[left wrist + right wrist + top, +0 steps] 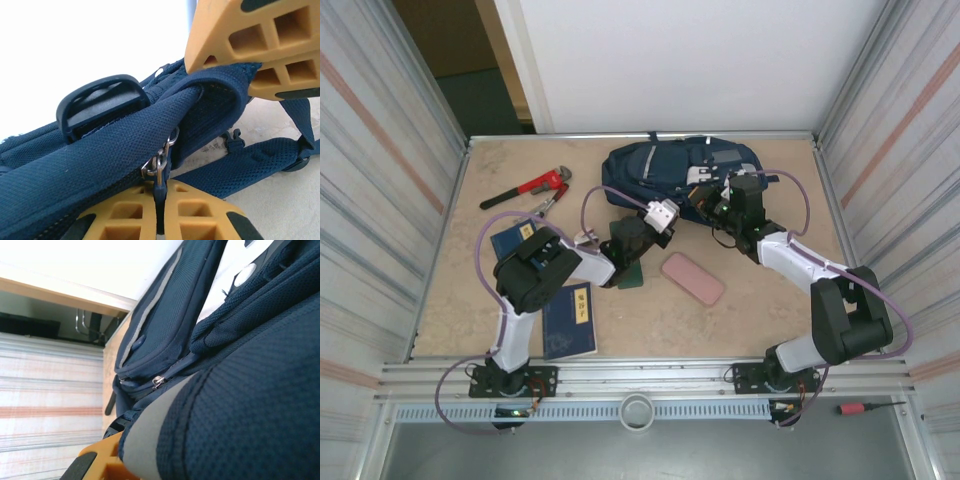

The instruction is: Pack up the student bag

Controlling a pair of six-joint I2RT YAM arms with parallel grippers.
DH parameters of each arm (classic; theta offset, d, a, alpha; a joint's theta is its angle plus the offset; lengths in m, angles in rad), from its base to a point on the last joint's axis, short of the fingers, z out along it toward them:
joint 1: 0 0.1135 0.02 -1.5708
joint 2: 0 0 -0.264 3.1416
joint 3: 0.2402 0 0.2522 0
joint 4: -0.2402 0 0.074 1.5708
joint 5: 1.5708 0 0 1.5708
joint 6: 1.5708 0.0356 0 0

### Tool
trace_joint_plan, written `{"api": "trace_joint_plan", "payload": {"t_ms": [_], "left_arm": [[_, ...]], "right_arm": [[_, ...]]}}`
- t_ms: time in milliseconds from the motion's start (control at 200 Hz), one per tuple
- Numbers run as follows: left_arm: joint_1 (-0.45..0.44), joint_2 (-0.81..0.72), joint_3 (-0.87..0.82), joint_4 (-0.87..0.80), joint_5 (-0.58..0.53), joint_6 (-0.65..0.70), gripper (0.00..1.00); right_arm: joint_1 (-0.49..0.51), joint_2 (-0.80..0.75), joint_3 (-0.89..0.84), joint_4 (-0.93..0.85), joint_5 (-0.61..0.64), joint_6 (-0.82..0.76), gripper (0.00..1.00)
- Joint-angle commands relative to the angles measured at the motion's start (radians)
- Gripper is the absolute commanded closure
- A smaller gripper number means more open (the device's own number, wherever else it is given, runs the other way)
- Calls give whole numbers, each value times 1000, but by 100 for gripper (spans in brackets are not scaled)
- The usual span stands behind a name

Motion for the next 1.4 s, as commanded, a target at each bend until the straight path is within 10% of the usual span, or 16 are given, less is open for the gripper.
{"api": "trace_joint_plan", "payload": {"t_ms": [0,716,1137,1393], "left_arm": [[10,-68,-30,56,-10,-18,100],[183,-287,-175,-280,-111,-195,100],[52,-237,-33,-563,89,-135,100],[-6,-153,75,-619,110,-140,100]], "right_arm": [[-13,-9,-8,51,-10,-21,97],[-189,6,65,-244,-220,-275,97],[-376,89,31,-248,-329,-334,92],[-442,104,7,-242,-360,-307,57]]}}
